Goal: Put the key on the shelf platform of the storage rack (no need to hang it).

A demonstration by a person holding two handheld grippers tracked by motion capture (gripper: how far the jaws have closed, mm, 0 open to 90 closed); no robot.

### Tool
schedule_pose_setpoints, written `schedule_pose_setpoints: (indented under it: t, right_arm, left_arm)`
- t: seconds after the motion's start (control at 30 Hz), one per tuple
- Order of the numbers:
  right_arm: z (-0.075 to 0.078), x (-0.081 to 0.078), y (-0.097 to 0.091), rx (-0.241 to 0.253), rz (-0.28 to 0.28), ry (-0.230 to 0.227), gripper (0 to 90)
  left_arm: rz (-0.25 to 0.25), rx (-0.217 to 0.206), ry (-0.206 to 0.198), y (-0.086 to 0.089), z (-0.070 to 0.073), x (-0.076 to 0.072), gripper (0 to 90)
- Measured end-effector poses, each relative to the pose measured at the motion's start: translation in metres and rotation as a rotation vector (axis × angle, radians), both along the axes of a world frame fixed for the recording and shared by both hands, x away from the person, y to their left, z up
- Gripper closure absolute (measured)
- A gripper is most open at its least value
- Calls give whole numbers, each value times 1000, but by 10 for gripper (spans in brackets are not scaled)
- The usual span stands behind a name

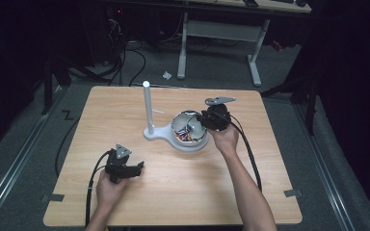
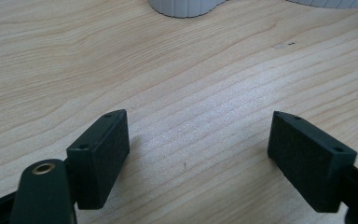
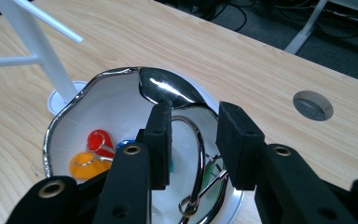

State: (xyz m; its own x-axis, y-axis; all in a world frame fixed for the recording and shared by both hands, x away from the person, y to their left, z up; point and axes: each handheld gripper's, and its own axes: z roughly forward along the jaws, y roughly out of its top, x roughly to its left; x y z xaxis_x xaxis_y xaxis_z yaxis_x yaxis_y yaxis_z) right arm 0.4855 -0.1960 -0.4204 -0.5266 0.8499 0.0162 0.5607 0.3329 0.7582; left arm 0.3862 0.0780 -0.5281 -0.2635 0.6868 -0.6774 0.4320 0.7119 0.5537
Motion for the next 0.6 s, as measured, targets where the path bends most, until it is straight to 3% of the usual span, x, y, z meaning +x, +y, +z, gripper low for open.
schedule_pose_setpoints:
  t: [0.13,0.3,0.47,0.53,0.6]
  right_arm:
    - [1,-7,-5,-5,6,-3,688]
    - [0,-15,-13,-5,12,31,774]
    - [-1,-13,-11,-27,16,43,834]
    - [-4,-10,-11,3,15,53,851]
    - [-6,-8,-9,2,16,57,854]
  left_arm:
    - [1,0,0,0,0,0,209]
    - [3,0,0,0,0,0,209]
    - [3,1,0,0,0,0,209]
    - [5,1,0,0,0,0,210]
    - [5,1,0,0,0,0,210]
